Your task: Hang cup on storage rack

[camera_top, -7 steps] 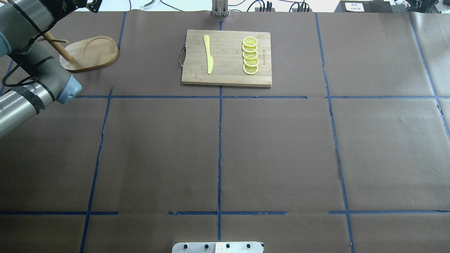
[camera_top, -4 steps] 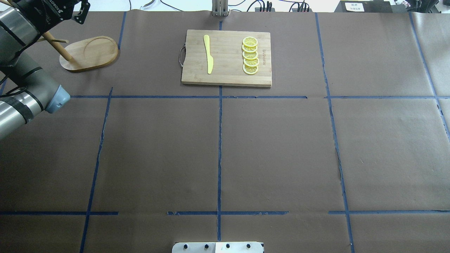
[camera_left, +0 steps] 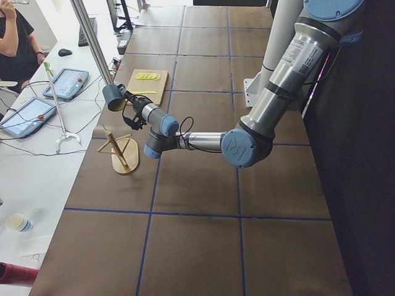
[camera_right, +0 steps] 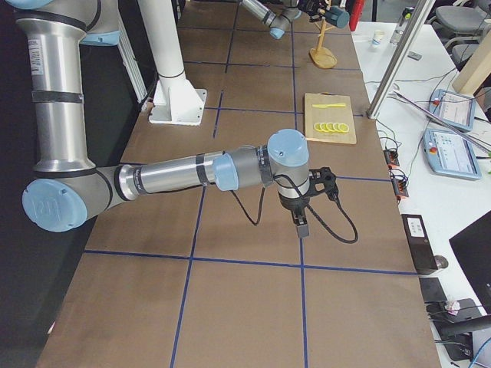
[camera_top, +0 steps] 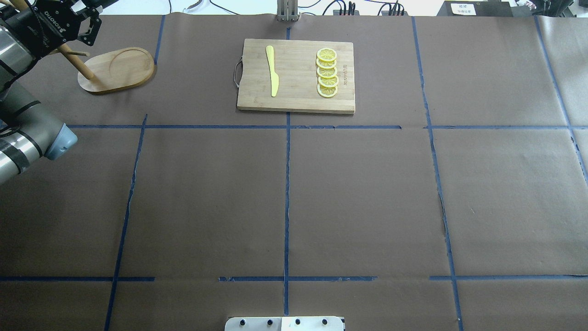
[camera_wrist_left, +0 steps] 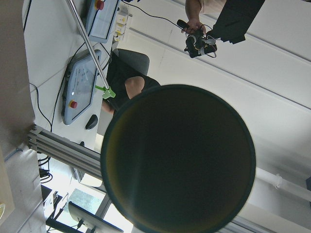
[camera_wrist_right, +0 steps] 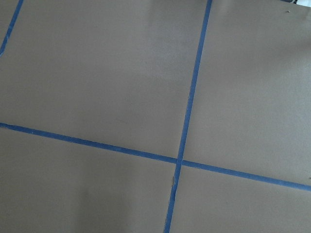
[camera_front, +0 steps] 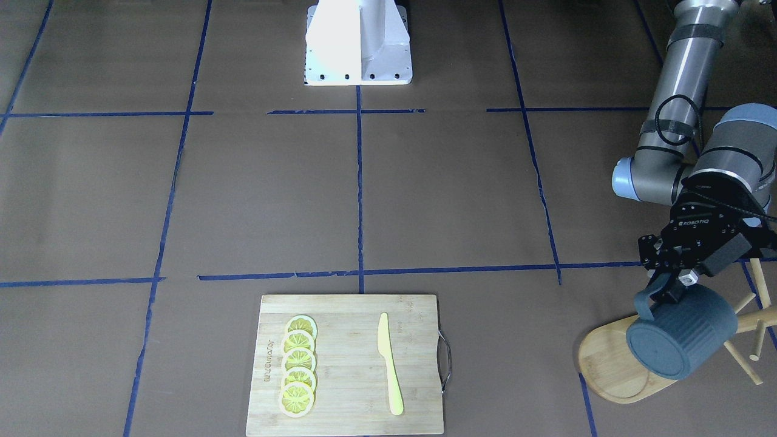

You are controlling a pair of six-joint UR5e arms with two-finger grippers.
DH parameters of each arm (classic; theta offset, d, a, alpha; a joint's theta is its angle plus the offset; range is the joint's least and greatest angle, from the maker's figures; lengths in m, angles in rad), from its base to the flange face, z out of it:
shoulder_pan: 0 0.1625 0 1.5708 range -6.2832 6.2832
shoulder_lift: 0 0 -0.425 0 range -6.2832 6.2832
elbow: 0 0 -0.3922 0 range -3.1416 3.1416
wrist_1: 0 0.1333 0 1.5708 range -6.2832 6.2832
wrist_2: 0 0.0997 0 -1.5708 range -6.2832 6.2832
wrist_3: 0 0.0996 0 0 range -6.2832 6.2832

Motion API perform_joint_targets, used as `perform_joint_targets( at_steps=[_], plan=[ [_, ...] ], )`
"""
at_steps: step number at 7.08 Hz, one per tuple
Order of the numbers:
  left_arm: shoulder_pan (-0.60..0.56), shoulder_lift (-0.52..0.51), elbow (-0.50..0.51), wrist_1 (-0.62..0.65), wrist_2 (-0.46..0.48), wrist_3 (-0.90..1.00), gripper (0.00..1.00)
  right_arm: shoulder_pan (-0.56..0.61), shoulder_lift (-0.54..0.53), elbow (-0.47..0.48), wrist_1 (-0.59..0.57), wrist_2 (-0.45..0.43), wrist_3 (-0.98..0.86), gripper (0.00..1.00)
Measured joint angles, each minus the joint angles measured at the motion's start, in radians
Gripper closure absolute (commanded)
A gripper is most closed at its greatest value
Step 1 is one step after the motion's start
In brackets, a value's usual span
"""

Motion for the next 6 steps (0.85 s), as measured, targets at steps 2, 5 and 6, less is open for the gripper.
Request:
perform_joint_targets(
  at_steps=[2, 5, 6],
  plan=[
    [0.002, 0.023, -0.001, -0.011, 0.000, 0.000, 1.00, 0.000, 0.002, 0.001, 0.000, 0.000, 0.000, 0.00],
    [0.005, 0.038, 0.000, -0.016, 0.000, 0.000, 1.00, 0.000, 0.005, 0.001, 0.000, -0.001, 0.002, 0.00],
    [0.007, 0.043, 0.000, -0.016, 0.000, 0.000, 1.00, 0.000, 0.008, 0.001, 0.000, -0.002, 0.010, 0.00]
  ],
)
